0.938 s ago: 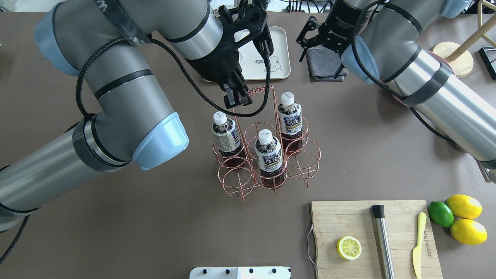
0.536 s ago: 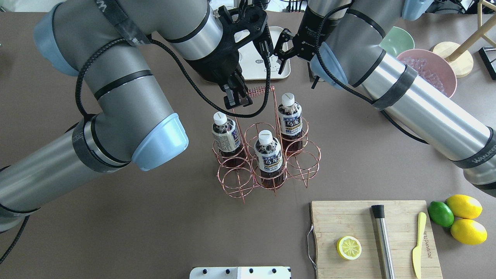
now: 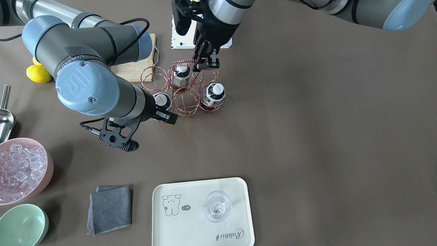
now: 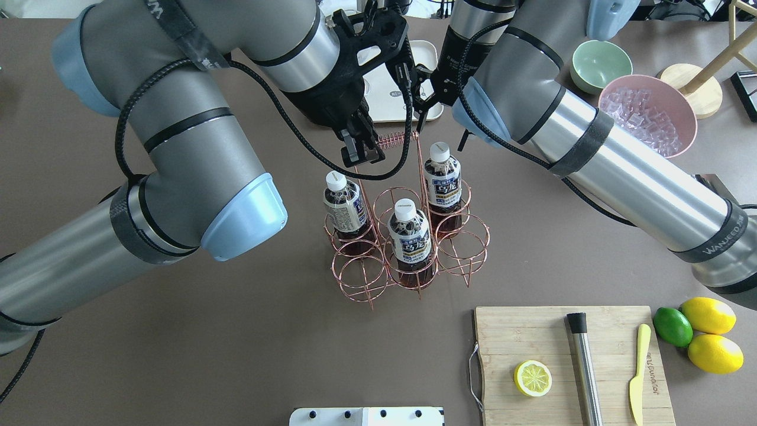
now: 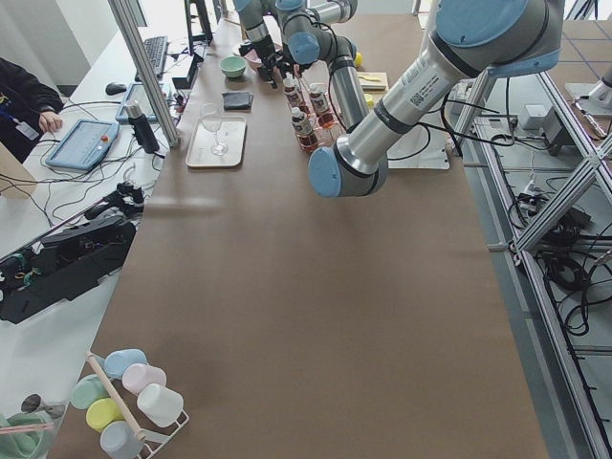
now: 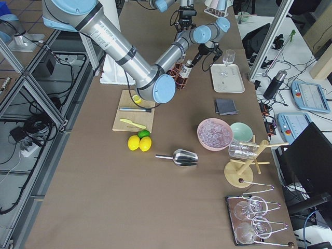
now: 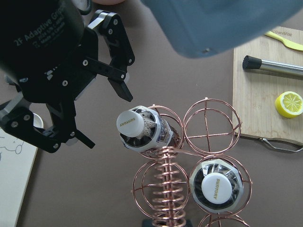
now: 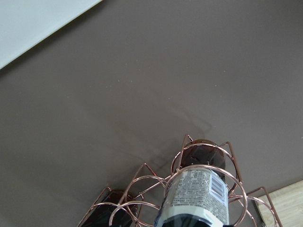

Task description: Take tea from basket to plate

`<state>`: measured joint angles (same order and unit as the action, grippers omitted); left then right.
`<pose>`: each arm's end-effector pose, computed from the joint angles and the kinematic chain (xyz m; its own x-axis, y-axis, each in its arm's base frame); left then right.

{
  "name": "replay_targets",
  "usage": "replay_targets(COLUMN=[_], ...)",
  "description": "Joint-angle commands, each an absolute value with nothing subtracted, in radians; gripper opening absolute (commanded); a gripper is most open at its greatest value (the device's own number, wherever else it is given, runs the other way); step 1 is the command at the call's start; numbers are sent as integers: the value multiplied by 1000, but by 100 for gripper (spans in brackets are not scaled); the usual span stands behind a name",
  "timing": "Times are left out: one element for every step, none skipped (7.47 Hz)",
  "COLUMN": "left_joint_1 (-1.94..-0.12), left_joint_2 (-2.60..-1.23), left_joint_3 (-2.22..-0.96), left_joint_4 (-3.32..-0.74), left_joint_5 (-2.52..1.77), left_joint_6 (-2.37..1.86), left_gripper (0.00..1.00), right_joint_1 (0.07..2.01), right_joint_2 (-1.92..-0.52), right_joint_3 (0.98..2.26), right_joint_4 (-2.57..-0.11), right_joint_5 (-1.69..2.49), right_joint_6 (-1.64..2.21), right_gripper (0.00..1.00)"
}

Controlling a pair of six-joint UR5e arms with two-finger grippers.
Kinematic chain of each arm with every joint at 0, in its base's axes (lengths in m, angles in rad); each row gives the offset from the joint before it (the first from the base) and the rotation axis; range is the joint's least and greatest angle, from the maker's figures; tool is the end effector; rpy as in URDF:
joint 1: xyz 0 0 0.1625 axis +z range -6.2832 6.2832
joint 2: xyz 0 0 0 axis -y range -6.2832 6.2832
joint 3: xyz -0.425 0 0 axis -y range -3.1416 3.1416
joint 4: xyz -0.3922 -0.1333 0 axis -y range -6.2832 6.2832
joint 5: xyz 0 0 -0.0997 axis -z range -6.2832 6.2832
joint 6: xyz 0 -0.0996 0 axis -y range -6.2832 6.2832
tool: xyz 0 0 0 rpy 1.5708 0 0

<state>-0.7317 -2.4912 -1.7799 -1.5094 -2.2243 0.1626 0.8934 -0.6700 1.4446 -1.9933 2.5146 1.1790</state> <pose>0.4150 -0.4704 0.0159 0.0743 0.9863 -0.1472 -0.3754 0.1644 0.9122 -0.4147 -0.5996 0.1726 0.6515 0.4525 0.6090 -0.0361 0.8203 -0.5708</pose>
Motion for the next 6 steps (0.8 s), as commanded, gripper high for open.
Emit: replay_targets(left_joint_1=[-732, -732, -732, -732, -730, -727], left_joint_2=[-2491, -2491, -2490, -2488, -2485, -2485], left_joint_3=[-1778, -1778, -1779, -1778, -1779, -1779], left_joint_4=[-1509, -1509, -1520, -1525, -1526, -1525], left_joint_5=[-2224, -2226, -2226, -2226, -2226, -2224], left_joint_6=[163, 163, 161, 161, 161, 161], left_gripper=[0, 0, 0, 0, 0, 0], right_joint_1=[896, 887, 873, 873, 873, 874], right_joint_2=[-670, -672, -670, -673, -678, -678], right_joint_3=[1453, 1457, 1457, 1457, 1457, 1457], right_joint_4=[-2020, -2020, -2020, -2020, -2020, -2020], right_joint_5=[2548, 2548, 2548, 2548, 2548, 2549], right_joint_6=[1178, 1178, 1178, 1178, 1172, 1169], right_gripper=[59, 59, 59, 57, 55, 37])
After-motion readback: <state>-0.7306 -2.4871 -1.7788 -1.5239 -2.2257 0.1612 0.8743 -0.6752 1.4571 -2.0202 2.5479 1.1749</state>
